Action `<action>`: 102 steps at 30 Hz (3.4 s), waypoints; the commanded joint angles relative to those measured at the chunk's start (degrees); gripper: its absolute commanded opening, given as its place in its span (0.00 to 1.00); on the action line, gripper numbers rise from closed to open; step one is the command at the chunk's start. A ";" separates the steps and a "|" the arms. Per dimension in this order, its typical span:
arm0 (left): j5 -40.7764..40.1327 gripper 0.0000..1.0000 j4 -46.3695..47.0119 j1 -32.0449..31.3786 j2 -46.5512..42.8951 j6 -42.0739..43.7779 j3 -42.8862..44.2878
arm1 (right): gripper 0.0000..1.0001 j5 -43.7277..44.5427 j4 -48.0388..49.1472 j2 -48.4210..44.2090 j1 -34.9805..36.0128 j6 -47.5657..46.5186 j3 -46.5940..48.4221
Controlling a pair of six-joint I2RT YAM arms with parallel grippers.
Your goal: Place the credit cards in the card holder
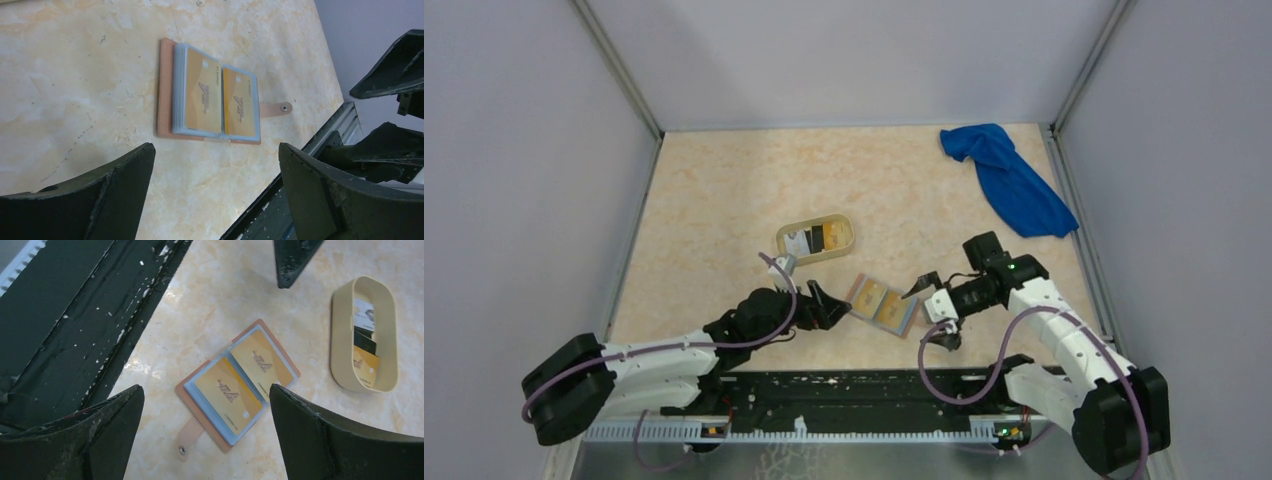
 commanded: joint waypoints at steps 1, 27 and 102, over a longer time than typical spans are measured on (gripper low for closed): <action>7.40 0.99 3.80 3.53 0.20 -1.01 0.07 | 0.93 5.71 -0.24 1.89 4.12 -2.85 4.10; 14.52 0.76 -16.40 10.65 18.46 -2.48 14.17 | 0.61 31.29 25.29 10.10 17.37 16.01 -7.10; 23.33 0.69 -21.80 11.20 31.32 3.07 27.45 | 0.46 35.55 22.97 14.68 18.25 15.59 -7.14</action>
